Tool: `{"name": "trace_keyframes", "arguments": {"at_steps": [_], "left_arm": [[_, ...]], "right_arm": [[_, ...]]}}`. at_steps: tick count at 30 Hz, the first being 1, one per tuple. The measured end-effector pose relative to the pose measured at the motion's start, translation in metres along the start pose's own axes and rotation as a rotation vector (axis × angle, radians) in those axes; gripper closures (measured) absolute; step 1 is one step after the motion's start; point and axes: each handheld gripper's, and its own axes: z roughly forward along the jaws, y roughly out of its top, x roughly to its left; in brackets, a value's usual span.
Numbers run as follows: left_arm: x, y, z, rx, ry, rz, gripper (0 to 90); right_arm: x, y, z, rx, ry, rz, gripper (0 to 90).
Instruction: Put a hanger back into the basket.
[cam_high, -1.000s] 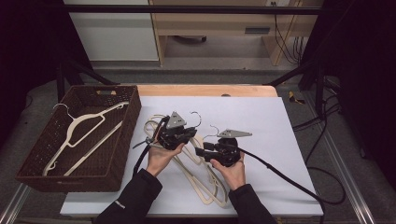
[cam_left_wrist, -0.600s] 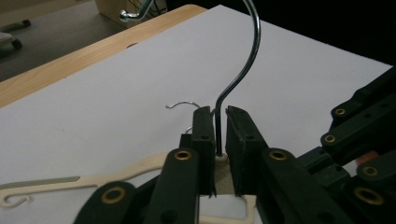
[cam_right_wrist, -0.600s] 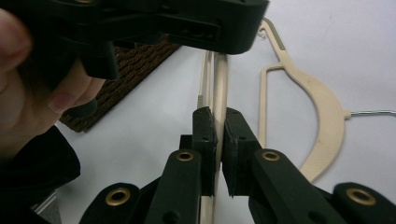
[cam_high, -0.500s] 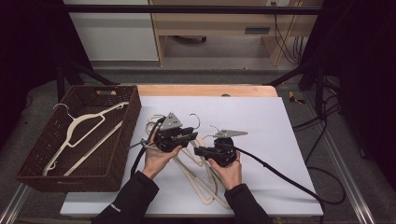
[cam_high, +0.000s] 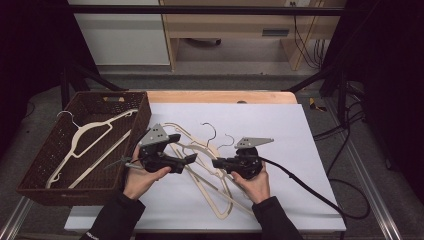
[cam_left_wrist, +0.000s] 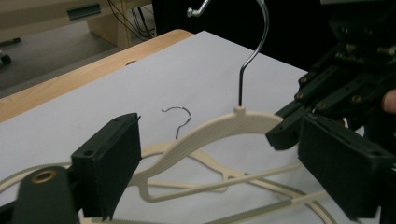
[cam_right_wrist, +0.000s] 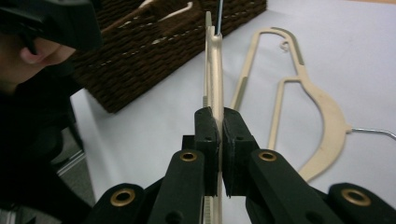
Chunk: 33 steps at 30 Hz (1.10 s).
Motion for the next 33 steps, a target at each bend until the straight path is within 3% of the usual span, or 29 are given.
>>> {"name": "trace_keyframes", "arguments": {"at_steps": [6,12,20,23,28,30,33], "left_arm": [[-0.003,-0.010,-0.005,0.058,-0.025,0.049,11.3],[-0.008,-0.017,0.004,0.111,-0.075,0.078,23.5],[-0.016,-0.024,0.013,0.163,-0.125,0.099,53.2],[-0.019,-0.026,0.012,0.155,-0.134,0.118,61.0],[-0.024,-0.028,0.007,0.179,-0.119,0.148,65.0],[-0.025,-0.029,0.006,0.199,-0.115,0.145,67.2],[-0.029,-0.032,0.005,0.213,-0.117,0.142,73.2]], "right_arm": [[0.006,0.002,-0.013,0.011,0.081,-0.051,87.0],[0.013,-0.001,-0.018,0.048,0.140,-0.099,87.0],[0.016,-0.008,-0.017,0.082,0.188,-0.124,87.0],[0.017,-0.009,-0.018,0.092,0.192,-0.129,87.0],[0.017,-0.011,-0.017,0.102,0.206,-0.139,86.5],[0.018,-0.011,-0.016,0.106,0.194,-0.137,84.7],[0.018,-0.012,-0.016,0.088,0.127,-0.153,79.3]]}}
